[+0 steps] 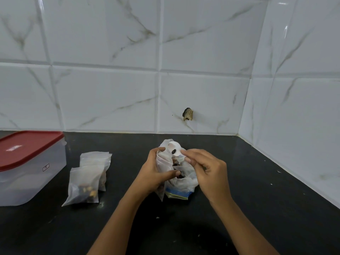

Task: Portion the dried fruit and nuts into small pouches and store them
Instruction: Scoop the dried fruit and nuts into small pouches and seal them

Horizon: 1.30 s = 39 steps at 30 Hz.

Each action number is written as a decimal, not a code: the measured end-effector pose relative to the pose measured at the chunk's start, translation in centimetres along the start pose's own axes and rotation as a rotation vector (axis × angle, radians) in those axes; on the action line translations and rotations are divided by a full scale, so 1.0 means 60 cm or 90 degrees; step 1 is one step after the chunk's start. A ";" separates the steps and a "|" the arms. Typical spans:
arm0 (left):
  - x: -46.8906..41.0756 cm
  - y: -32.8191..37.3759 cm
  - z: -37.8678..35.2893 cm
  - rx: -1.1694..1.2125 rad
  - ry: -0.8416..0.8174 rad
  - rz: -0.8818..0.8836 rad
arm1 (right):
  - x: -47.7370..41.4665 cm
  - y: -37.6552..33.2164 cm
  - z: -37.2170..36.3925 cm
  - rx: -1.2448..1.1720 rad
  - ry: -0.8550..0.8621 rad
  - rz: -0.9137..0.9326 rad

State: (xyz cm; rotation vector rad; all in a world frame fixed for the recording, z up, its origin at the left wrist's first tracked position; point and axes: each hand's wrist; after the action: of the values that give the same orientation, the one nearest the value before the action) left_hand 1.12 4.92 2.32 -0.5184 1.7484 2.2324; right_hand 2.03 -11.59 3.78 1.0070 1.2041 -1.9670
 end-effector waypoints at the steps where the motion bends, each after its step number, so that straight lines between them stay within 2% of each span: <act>1: 0.001 0.002 -0.001 0.001 -0.001 -0.004 | 0.001 0.001 0.000 -0.029 -0.003 -0.024; 3: 0.002 0.004 -0.004 0.000 -0.001 -0.018 | 0.003 0.001 -0.002 -0.041 -0.033 -0.020; 7: 0.004 0.010 -0.007 -0.017 0.002 -0.028 | 0.003 -0.003 -0.009 0.051 -0.071 0.067; 11: 0.003 0.008 -0.004 -0.042 -0.002 -0.021 | 0.003 -0.003 -0.007 0.149 -0.034 0.121; 18: 0.003 0.001 -0.005 -0.019 0.007 -0.043 | 0.001 -0.003 -0.006 0.168 0.009 0.158; 24: 0.003 0.003 -0.006 -0.022 0.008 -0.030 | 0.002 -0.007 -0.003 0.142 0.012 0.107; 28: 0.002 0.006 -0.006 -0.077 0.016 0.002 | 0.005 -0.004 -0.006 0.123 0.016 -0.038; 34: -0.001 -0.005 -0.007 -0.060 0.005 0.072 | 0.011 0.013 -0.028 0.186 -0.146 -0.212; 36: 0.000 -0.003 -0.008 -0.066 0.010 0.073 | 0.010 0.008 -0.028 0.170 -0.103 -0.205; 39: 0.002 0.001 -0.009 -0.072 0.013 0.066 | 0.010 -0.001 -0.024 0.142 -0.008 -0.099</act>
State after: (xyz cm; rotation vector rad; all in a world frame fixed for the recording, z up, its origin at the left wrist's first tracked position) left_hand 1.08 4.37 2.22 -0.4860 1.7020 2.4162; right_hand 2.09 -10.32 2.89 1.0351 1.1019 -2.2655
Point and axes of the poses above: each hand's wrist, its own x-axis away from the middle knuckle, its own z-axis out of the back of the hand, y = z × x, and after that the axes turned 9 degrees about -z, right-handed
